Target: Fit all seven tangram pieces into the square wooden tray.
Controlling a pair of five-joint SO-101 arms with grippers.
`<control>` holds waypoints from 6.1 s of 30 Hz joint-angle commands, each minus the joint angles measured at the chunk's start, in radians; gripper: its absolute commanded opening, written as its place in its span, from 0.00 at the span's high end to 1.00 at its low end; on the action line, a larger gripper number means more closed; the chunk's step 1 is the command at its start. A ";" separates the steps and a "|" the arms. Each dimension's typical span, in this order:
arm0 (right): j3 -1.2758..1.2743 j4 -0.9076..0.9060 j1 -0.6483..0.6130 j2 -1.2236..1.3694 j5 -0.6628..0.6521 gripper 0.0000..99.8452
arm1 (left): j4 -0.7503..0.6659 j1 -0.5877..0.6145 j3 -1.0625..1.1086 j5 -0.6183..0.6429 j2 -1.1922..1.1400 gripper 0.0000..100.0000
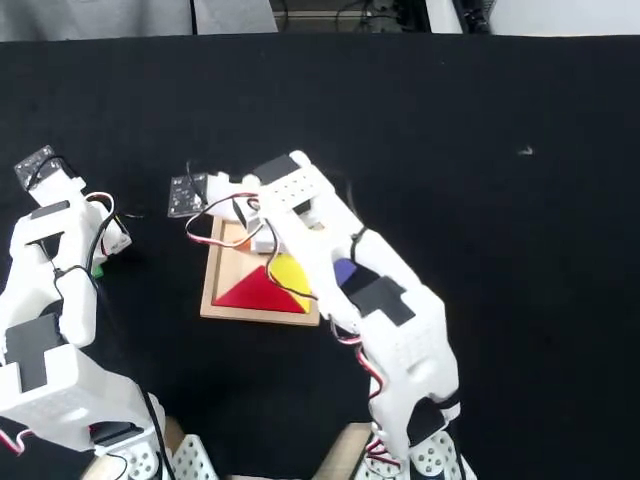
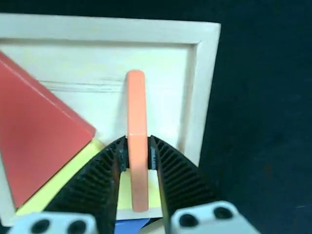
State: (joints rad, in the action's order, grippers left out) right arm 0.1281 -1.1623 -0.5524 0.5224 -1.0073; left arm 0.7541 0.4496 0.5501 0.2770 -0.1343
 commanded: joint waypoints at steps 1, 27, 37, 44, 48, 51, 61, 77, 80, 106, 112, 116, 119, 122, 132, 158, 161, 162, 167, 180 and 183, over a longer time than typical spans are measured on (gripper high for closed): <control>0.051 0.014 -0.014 -0.007 0.012 0.99 | -0.015 -0.010 -0.005 -0.008 0.057 0.92; 0.147 -0.017 0.054 -0.008 0.058 0.81 | -0.018 -0.015 -0.005 -0.008 0.057 0.92; 0.171 -0.005 0.052 -0.008 0.064 0.81 | -0.018 -0.019 -0.008 -0.008 0.057 0.92; 0.160 0.137 -0.003 0.008 0.216 0.98 | -0.018 -0.028 -0.007 -0.008 0.057 0.92; 0.162 0.149 -0.018 0.045 0.236 0.97 | -0.018 -0.027 -0.007 -0.008 0.057 0.92; 0.162 0.153 -0.038 0.062 0.236 0.97 | -0.018 -0.024 -0.007 -0.008 0.057 0.92; 0.154 0.169 -0.037 0.099 0.272 0.99 | -0.018 -0.024 -0.007 -0.008 0.057 0.92; 0.157 0.114 0.077 0.065 0.272 0.99 | -0.018 -0.025 -0.007 -0.008 0.057 0.92; 0.160 0.114 0.104 0.054 0.270 0.99 | -0.018 -0.027 -0.007 -0.008 0.057 0.92; -0.119 0.169 0.015 -0.119 0.276 0.99 | -0.018 -0.027 -0.007 -0.008 0.057 0.92; -0.110 0.170 0.069 -0.127 0.272 0.99 | -0.018 -0.027 -0.005 -0.008 0.057 0.92; -0.110 0.170 0.101 -0.128 0.272 0.99 | -0.018 -0.027 -0.005 -0.008 0.057 0.92; -0.087 0.170 0.114 -0.128 0.272 0.99 | -0.018 -0.027 -0.005 -0.008 0.057 0.92; -0.041 0.161 0.120 -0.128 0.276 0.99 | -0.018 -0.027 -0.005 -0.008 0.057 0.92; 0.021 0.359 0.173 -0.062 0.276 0.99 | -0.018 -0.027 -0.005 -0.008 0.057 0.92; 0.255 -0.005 0.031 0.064 0.123 0.99 | -0.018 -0.028 -0.005 -0.008 0.057 0.92; 0.303 0.068 0.087 0.025 0.232 0.99 | -0.018 -0.028 -0.005 -0.008 0.057 0.92; 0.303 0.112 0.107 0.024 0.262 0.99 | -0.018 -0.028 -0.005 -0.008 0.057 0.92; 0.274 0.127 0.110 0.070 0.290 0.99 | -0.018 -0.028 -0.005 -0.008 0.057 0.92; 0.119 -0.021 0.003 0.030 0.345 0.99 | -0.018 -0.028 -0.007 -0.008 0.057 0.92; 0.081 0.032 0.026 0.030 0.347 0.99 | -0.018 -0.028 -0.007 -0.008 0.055 0.92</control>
State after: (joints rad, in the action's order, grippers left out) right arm 0.2294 -1.1822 -0.5370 0.5976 -0.6728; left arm 0.7511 0.4358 0.5501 0.2739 -0.1297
